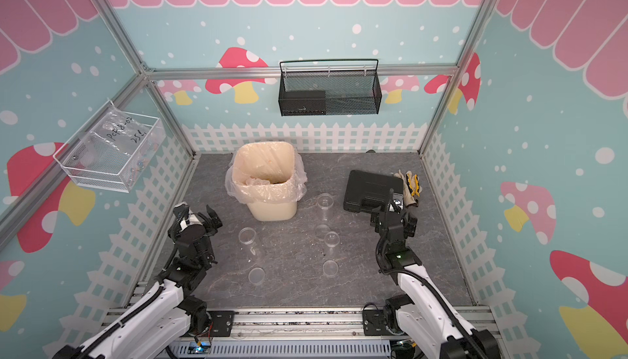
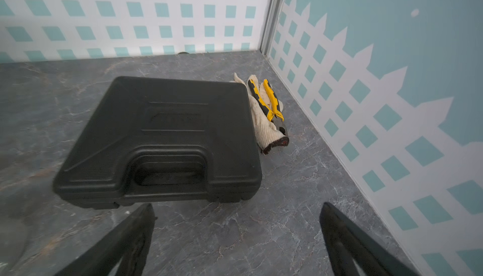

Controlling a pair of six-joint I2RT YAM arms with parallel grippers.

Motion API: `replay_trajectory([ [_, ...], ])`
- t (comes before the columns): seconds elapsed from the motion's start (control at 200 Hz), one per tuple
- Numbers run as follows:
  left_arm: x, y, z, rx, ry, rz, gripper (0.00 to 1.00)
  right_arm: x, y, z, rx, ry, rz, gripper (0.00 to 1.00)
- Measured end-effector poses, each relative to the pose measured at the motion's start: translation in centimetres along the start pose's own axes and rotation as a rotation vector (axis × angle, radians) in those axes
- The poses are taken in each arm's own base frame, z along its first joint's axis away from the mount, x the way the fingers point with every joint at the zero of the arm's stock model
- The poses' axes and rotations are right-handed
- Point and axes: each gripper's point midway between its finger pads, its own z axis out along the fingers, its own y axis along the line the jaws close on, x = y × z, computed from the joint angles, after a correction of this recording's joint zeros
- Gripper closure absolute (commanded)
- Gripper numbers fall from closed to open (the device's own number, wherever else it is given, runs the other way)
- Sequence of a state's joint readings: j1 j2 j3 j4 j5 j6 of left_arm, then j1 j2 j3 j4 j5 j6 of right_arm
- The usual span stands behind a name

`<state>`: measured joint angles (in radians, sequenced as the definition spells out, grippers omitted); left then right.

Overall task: Empty the moldy dried flower tea in the jars
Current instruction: Reset both arms

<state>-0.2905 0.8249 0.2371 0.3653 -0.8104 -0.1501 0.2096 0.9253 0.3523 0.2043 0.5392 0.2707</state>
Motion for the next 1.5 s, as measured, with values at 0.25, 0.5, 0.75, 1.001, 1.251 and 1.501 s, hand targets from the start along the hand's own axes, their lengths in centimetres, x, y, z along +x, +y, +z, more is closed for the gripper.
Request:
replay_trajectory([
  [0.25,3.8,-1.3,2.1,0.002,-0.005,0.061,0.00,1.8,0.1,3.2,-0.012,-0.056,-0.058,0.00],
  [0.5,4.3,-2.4,4.0,0.037,-0.072,0.042,0.00,1.1,1.6,4.7,-0.094,-0.163,-0.117,0.00],
  [0.75,3.0,-3.9,5.0,0.092,-0.105,0.031,0.00,1.4,2.2,5.9,-0.157,-0.218,-0.114,0.00],
  [1.001,2.6,-5.4,6.1,0.158,-0.085,0.050,0.00,0.4,2.3,5.6,-0.182,-0.274,-0.098,0.00],
  [1.251,4.5,-6.1,6.5,0.208,-0.040,0.084,0.00,0.1,2.5,5.5,-0.191,-0.287,-0.097,0.00],
  [1.501,4.0,-6.6,7.1,0.210,-0.035,0.082,0.01,0.0,2.5,5.4,-0.191,-0.288,-0.096,0.00],
])
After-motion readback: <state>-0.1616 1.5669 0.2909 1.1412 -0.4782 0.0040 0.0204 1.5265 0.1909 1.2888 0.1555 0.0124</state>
